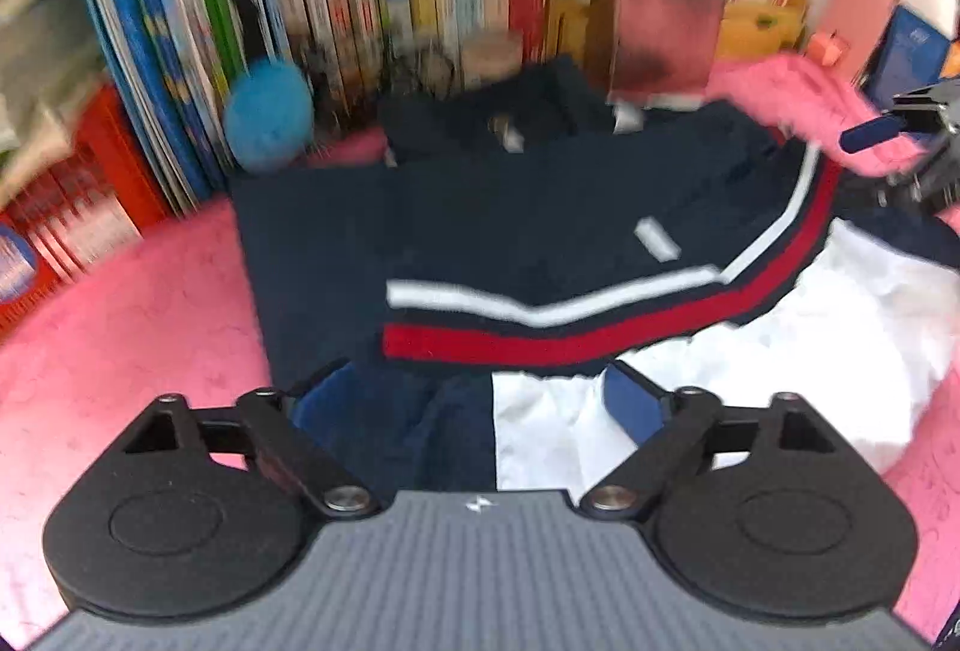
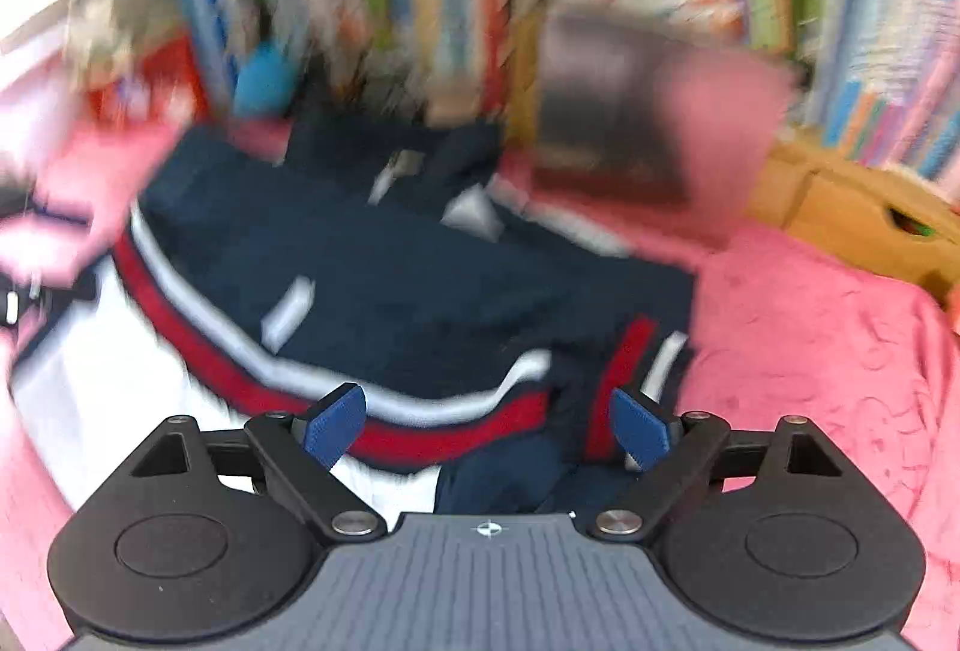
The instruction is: Fold clothes
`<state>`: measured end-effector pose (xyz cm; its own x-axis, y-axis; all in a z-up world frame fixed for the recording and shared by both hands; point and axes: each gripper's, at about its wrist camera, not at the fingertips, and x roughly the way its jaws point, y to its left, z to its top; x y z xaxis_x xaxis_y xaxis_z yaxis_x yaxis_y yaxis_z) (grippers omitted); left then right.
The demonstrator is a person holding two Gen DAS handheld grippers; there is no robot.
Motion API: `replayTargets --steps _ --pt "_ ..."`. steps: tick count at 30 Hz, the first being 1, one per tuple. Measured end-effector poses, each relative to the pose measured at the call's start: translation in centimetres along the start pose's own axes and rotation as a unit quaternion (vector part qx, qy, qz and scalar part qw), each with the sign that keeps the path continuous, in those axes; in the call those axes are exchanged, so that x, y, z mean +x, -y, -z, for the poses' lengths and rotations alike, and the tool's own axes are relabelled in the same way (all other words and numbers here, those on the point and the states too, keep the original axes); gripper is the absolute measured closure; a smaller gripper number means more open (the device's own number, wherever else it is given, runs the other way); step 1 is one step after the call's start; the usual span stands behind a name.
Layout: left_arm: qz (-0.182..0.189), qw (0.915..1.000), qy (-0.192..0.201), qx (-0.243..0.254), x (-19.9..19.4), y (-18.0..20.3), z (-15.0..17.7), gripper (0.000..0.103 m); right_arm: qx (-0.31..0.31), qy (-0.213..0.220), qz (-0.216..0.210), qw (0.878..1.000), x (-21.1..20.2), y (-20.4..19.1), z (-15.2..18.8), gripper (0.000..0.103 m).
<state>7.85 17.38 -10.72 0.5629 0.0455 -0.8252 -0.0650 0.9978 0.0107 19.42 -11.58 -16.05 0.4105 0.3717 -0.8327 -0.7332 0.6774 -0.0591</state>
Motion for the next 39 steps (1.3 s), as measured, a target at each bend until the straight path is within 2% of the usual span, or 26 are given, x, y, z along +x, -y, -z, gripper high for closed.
replayTargets --steps 1,2,3,4,5,6,7,9,12,15,16,19,20,23,24,25,26,27,28,29,30,31,32,34,36,39 --pt "-0.013 0.9997 -0.022 -0.004 1.1 0.2 0.0 0.021 -0.012 -0.015 0.006 1.000 1.2 -0.6 0.1 0.018" --pt "-0.022 0.9992 -0.032 -0.008 1.6 0.5 0.1 0.032 -0.016 -0.029 0.009 0.999 2.1 -1.1 0.2 0.027" --pt "-0.027 0.9992 -0.026 -0.014 1.3 0.9 0.2 0.050 -0.012 -0.033 0.016 0.999 2.3 -1.5 0.3 0.062" --pt "-0.029 0.9993 -0.013 -0.020 0.5 1.3 0.3 0.074 -0.007 -0.033 0.025 0.999 2.3 -1.9 0.2 0.082" --pt "-0.029 0.9992 0.004 -0.026 -0.8 1.8 0.3 0.086 -0.005 -0.018 0.028 0.999 1.4 -2.2 0.1 0.082" --pt "-0.027 0.9989 0.021 -0.032 -2.2 2.2 0.4 0.091 -0.002 0.000 0.028 1.000 0.1 -2.3 0.1 0.083" --pt "-0.024 0.9984 0.035 -0.038 -3.5 2.4 0.3 0.092 0.002 0.016 0.027 1.000 -1.3 -2.3 0.0 0.084" --pt "-0.023 0.9965 0.063 -0.049 -6.0 2.5 -0.3 0.092 0.014 0.051 0.026 0.998 -4.2 -2.0 -0.9 0.084" --pt "-0.034 0.9914 0.110 -0.063 -8.1 1.0 -3.1 0.091 0.026 0.109 0.030 0.993 -7.2 -0.5 -3.3 0.084" --pt "-0.049 0.9862 0.144 -0.065 -6.8 -1.1 -6.6 0.082 0.030 0.157 0.035 0.986 -6.7 1.6 -6.8 0.084" --pt "-0.057 0.9856 0.148 -0.059 -5.5 -1.7 -7.7 0.081 0.027 0.166 0.043 0.985 -5.4 2.0 -7.9 0.084" --pt "-0.076 0.9872 0.127 -0.059 -0.5 -3.1 -10.3 0.078 0.028 0.167 0.061 0.984 -0.3 2.7 -10.6 0.084" --pt "-0.075 0.9885 0.111 -0.070 1.2 -3.6 -10.9 0.076 0.035 0.158 0.065 0.985 2.1 2.8 -11.2 0.084" --pt "-0.082 0.9873 0.049 -0.127 6.4 -5.1 -11.2 0.061 0.048 0.101 0.086 0.990 8.5 2.5 -11.2 0.081" --pt "-0.087 0.9854 0.025 -0.144 8.0 -5.6 -11.0 0.056 0.049 0.075 0.098 0.991 10.4 2.3 -10.8 0.072" --pt "-0.087 0.9839 0.003 -0.156 9.2 -6.0 -10.7 0.056 0.050 0.058 0.104 0.992 11.6 2.1 -10.2 0.067" --pt "-0.089 0.9824 -0.007 -0.164 9.7 -6.1 -10.5 0.056 0.051 0.044 0.109 0.992 12.5 1.9 -9.7 0.066" --pt "-0.091 0.9814 -0.004 -0.169 9.4 -6.0 -10.3 0.056 0.048 0.051 0.119 0.990 12.0 1.7 -9.5 0.061" --pt "-0.095 0.9811 0.000 -0.169 8.9 -5.9 -10.3 0.055 0.043 0.064 0.132 0.988 11.2 1.5 -9.4 0.041" --pt "-0.102 0.9813 0.006 -0.163 7.9 -5.7 -10.4 0.054 0.038 0.077 0.144 0.986 10.3 1.3 -9.2 0.028" --pt "-0.109 0.9815 0.011 -0.157 7.0 -5.6 -10.4 0.046 0.036 0.101 0.154 0.982 8.9 1.2 -9.1 0.010" --pt "-0.121 0.9814 0.016 -0.148 6.0 -5.5 -10.5 0.038 0.039 0.129 0.149 0.980 7.2 1.3 -9.0 0.007" --pt "-0.136 0.9808 0.020 -0.138 5.0 -5.6 -10.7 0.035 0.042 0.157 0.139 0.977 5.5 1.5 -8.9 0.007" --pt "-0.165 0.9787 0.032 -0.118 2.9 -5.7 -11.0 0.034 0.043 0.176 0.077 0.980 3.3 1.2 -9.1 0.007" --pt "-0.173 0.9787 0.055 -0.096 0.6 -5.5 -11.3 0.034 0.036 0.183 0.015 0.982 1.7 0.4 -9.2 0.007" --pt "-0.105 0.9873 0.086 -0.083 -0.7 -3.8 -11.3 0.033 -0.023 0.166 -0.052 0.985 2.2 -3.2 -8.5 0.007"
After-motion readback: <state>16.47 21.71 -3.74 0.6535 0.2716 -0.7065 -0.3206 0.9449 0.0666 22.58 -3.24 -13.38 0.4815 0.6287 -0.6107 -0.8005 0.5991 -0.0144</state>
